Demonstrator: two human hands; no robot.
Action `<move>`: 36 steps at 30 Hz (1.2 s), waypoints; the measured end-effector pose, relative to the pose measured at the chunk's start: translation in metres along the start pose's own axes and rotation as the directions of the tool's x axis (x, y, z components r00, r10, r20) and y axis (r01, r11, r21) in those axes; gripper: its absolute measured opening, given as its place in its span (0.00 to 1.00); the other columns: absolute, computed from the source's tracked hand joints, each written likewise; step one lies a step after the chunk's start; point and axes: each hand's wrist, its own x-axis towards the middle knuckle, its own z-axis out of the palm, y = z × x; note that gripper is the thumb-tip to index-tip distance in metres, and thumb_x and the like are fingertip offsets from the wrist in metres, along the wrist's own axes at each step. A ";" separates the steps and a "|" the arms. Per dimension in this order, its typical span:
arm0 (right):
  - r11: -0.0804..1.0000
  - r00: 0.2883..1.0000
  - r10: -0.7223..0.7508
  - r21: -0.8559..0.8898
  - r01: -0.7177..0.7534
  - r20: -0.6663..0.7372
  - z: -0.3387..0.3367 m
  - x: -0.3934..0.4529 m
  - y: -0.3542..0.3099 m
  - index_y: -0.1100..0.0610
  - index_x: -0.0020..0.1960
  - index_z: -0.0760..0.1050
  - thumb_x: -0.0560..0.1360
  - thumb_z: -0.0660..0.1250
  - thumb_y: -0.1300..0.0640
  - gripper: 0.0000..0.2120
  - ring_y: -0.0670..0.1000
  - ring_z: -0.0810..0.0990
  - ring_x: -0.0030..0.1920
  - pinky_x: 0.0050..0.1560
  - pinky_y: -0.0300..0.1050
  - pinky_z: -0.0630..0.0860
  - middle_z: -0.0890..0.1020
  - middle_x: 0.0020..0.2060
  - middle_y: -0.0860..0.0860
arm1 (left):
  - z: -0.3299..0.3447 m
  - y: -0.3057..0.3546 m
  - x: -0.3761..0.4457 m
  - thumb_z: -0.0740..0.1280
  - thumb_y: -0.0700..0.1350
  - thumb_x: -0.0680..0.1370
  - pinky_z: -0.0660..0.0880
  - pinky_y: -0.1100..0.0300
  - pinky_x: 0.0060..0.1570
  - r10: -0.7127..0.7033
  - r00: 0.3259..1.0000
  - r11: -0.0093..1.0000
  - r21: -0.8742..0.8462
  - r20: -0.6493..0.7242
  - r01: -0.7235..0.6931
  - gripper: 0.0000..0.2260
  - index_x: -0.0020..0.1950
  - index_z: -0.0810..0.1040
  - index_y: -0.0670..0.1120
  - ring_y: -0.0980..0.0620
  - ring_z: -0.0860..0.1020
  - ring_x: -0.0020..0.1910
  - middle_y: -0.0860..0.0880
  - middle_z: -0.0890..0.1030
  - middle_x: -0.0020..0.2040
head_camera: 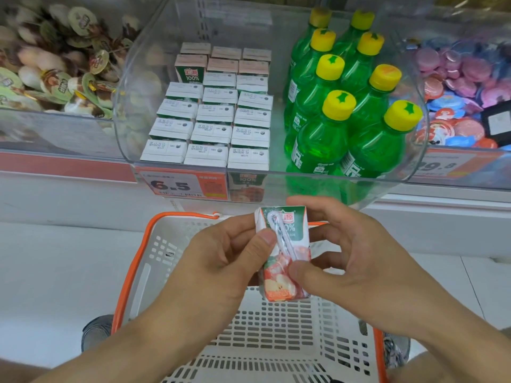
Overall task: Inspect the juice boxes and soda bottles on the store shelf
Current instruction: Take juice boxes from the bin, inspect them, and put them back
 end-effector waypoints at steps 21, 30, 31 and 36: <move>0.982 0.994 0.004 0.185 -0.025 0.113 -0.008 0.004 -0.003 0.45 0.70 0.71 0.63 0.79 0.63 0.40 0.53 0.82 0.59 0.55 0.61 0.82 0.84 0.58 0.51 | -0.006 0.016 0.001 0.63 0.45 0.80 0.83 0.47 0.48 -0.101 0.991 0.994 -0.038 -0.083 0.098 0.12 0.55 0.84 0.41 0.40 0.84 0.48 0.40 0.86 0.48; 0.945 0.985 0.068 0.307 -0.114 0.156 -0.014 0.006 -0.010 0.47 0.66 0.76 0.57 0.79 0.71 0.41 0.56 0.84 0.51 0.48 0.52 0.83 0.85 0.53 0.58 | -0.008 0.025 0.000 0.62 0.49 0.80 0.82 0.58 0.44 -0.073 0.997 0.983 0.169 -0.018 0.075 0.14 0.54 0.84 0.45 0.44 0.85 0.46 0.46 0.87 0.46; 0.916 0.980 0.094 0.370 -0.153 0.174 -0.015 0.007 -0.010 0.49 0.65 0.77 0.57 0.79 0.72 0.40 0.57 0.84 0.49 0.47 0.50 0.82 0.85 0.53 0.60 | -0.008 0.026 0.000 0.62 0.52 0.78 0.81 0.61 0.44 -0.048 0.999 0.970 0.237 -0.006 0.048 0.14 0.54 0.84 0.49 0.49 0.85 0.47 0.49 0.87 0.47; 0.712 0.949 0.245 0.628 -0.314 0.196 -0.012 0.006 -0.008 0.60 0.59 0.79 0.53 0.77 0.64 0.34 0.55 0.86 0.44 0.43 0.46 0.84 0.86 0.51 0.63 | -0.016 0.038 -0.011 0.70 0.66 0.70 0.64 0.80 0.58 0.275 0.940 0.666 0.665 0.203 -0.338 0.27 0.67 0.70 0.65 0.72 0.70 0.64 0.68 0.72 0.65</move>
